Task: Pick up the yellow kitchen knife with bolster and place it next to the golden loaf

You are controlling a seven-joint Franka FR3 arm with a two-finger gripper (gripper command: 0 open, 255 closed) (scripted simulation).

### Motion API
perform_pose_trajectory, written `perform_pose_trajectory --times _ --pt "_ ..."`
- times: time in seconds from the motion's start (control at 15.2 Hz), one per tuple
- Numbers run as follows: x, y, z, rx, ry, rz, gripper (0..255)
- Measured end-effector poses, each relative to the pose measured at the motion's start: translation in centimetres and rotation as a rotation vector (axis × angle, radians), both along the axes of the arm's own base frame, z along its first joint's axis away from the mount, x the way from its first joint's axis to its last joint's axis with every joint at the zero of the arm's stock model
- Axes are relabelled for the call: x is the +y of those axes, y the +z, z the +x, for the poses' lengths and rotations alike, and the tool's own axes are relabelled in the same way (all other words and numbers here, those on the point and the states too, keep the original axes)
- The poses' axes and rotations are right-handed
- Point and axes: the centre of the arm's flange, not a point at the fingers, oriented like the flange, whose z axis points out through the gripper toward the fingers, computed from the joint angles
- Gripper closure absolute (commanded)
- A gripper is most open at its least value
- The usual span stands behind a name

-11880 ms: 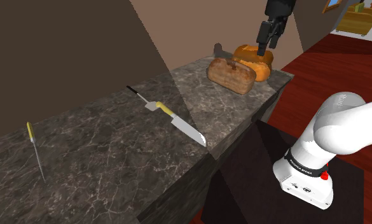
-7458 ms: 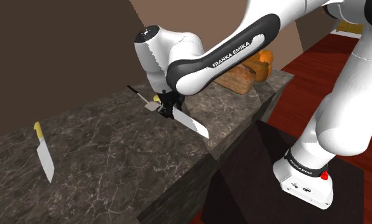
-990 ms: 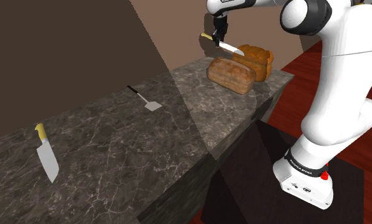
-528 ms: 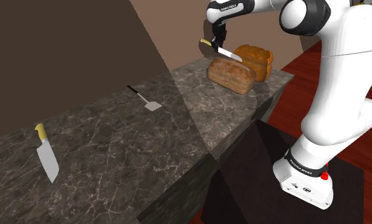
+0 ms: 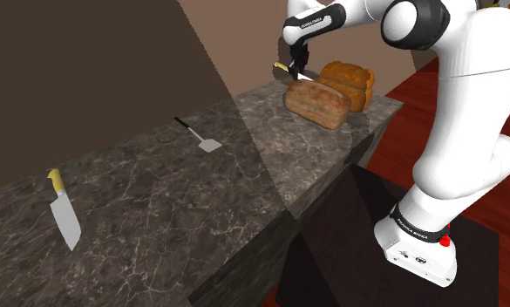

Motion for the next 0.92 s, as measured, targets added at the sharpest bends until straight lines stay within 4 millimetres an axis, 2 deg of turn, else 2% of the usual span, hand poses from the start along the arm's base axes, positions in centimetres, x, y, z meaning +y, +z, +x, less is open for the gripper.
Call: perform_pose_trajectory --times 0.92 --pt "0.1 -6.8 0.0 0.000 0.000 0.000 255"
